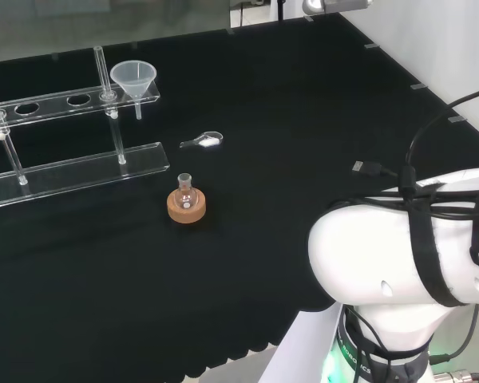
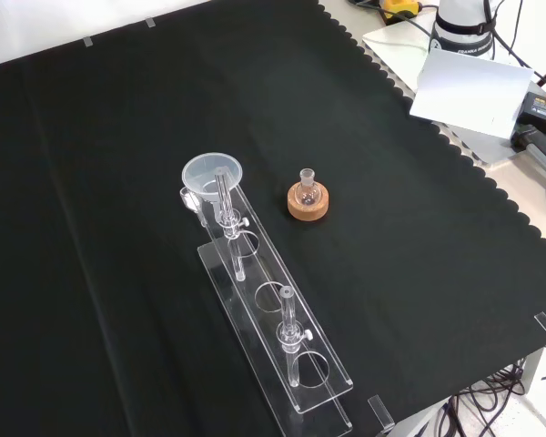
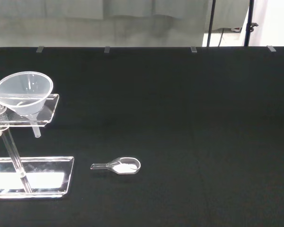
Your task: Pick up the funnel from the transparent funnel stand.
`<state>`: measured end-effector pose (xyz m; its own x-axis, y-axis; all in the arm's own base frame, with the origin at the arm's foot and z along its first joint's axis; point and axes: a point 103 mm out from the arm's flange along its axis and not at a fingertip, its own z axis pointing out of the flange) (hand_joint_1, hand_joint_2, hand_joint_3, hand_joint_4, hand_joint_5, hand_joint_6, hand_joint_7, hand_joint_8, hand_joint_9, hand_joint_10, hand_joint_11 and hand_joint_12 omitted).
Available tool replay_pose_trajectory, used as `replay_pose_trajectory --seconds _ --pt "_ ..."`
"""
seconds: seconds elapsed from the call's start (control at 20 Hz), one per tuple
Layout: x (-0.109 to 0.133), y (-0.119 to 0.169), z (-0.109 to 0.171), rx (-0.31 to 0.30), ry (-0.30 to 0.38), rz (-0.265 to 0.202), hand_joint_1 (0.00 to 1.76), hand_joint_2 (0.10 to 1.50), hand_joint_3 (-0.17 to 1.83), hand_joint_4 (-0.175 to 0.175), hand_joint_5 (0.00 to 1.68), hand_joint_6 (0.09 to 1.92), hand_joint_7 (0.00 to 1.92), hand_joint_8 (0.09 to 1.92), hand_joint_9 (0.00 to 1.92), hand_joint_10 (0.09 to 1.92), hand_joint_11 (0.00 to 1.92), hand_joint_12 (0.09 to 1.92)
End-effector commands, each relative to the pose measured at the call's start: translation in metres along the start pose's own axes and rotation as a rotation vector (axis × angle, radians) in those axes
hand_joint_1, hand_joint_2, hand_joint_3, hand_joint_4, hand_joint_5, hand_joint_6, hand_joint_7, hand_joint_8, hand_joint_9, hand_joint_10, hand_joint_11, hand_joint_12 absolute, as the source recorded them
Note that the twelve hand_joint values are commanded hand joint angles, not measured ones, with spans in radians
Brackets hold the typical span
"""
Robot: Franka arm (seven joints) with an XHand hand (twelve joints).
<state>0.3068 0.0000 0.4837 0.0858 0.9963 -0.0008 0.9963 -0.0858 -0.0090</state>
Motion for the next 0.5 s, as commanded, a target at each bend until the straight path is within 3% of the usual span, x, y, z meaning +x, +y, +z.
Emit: replay_pose_trajectory --seconds 0.05,0.2,0.5 --pt "-0.001 0.001 0.000 -0.011 -0.004 0.000 0.10 1.30 0.00 0.011 0.19 0.09 0.00 0.30 0.10 0.68 0.11 1.35" --pt "-0.004 0.002 0.000 -0.018 -0.005 0.003 0.01 1.35 0.02 0.018 0.18 0.09 0.00 0.26 0.08 0.67 0.09 1.35" --pt "-0.006 0.011 0.003 0.002 -0.006 0.018 0.00 1.36 0.03 0.018 0.18 0.09 0.00 0.26 0.09 0.67 0.09 1.35"
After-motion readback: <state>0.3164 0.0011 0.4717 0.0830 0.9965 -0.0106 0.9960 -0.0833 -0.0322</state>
